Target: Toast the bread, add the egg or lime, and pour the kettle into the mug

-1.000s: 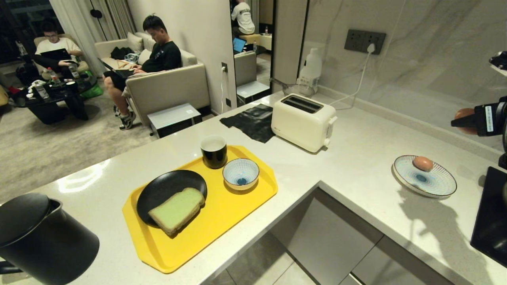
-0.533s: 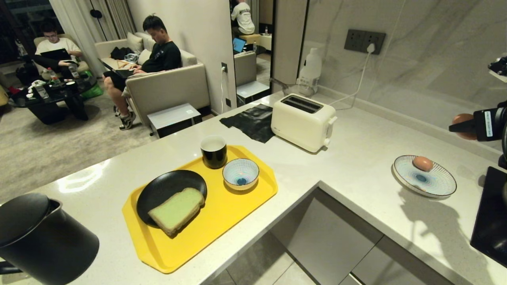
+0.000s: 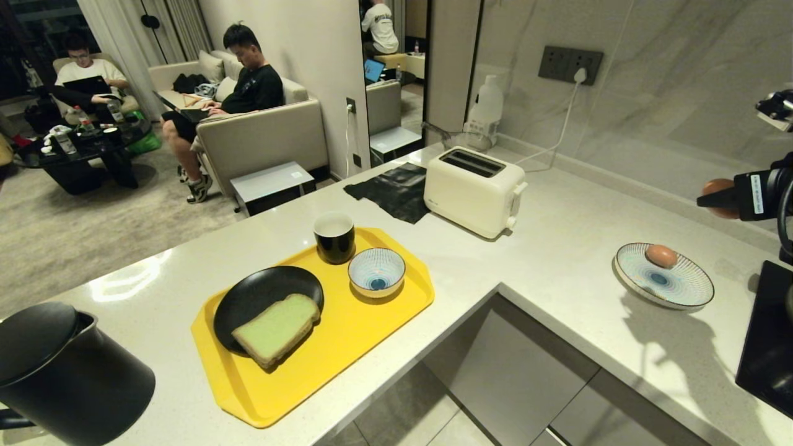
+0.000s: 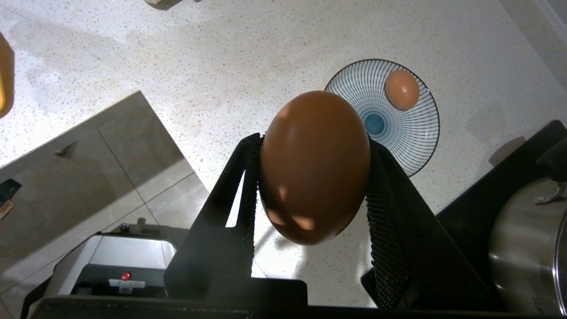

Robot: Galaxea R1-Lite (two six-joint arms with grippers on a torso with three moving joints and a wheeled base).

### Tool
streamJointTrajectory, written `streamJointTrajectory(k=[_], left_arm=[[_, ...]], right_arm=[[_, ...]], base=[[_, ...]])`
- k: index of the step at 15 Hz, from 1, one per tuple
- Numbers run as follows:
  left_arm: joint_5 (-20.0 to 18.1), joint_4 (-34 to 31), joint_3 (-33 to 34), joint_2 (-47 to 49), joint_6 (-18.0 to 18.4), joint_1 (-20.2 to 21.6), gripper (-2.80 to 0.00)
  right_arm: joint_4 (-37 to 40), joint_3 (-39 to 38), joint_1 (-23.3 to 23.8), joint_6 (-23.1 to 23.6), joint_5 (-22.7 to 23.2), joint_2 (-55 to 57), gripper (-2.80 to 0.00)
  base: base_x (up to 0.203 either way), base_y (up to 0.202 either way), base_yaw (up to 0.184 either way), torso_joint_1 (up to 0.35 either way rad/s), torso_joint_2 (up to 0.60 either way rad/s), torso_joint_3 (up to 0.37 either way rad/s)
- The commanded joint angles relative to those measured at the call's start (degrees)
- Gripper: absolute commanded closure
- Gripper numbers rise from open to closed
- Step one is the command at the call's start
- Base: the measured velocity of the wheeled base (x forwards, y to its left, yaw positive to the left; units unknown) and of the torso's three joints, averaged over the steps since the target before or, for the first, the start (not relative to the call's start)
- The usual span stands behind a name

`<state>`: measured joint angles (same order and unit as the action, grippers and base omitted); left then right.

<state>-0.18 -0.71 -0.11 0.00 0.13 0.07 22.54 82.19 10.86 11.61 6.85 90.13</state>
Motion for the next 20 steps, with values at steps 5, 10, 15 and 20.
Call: streamJointTrajectory(k=[5,10,15,20], left_arm=[[0.0,0.0,0.0,-0.2,0.0,0.0,0.0],[0.0,0.0,0.0,-0.2,0.0,0.0,0.0],[0.0,0.0,-0.1,-0.2,0.0,0.0,0.0],[0.0,0.0,0.0,-0.2,0.0,0.0,0.0]], right_arm=[[-3.9,1.4,-0.1,0.1,0.0,3.1,0.0],[-4.0,1.3,-0.1,3.7,-0.3,3.9,0.0],[-3.8,0.5,-0.5,9.3,-0.6,4.6,0.0],[-3.8,-0.5,-0.6,9.3,-0.6,4.5,0.0]], base=[[-0.021,0.0,0.0,0.005,0.0,0.0],[-0.191,0.0,0.001,0.0,0.0,0.005],[-0.057,0.0,0.0,0.0,0.0,0.001],[0.0,0.0,0.0,0.0,0.0,0.0]])
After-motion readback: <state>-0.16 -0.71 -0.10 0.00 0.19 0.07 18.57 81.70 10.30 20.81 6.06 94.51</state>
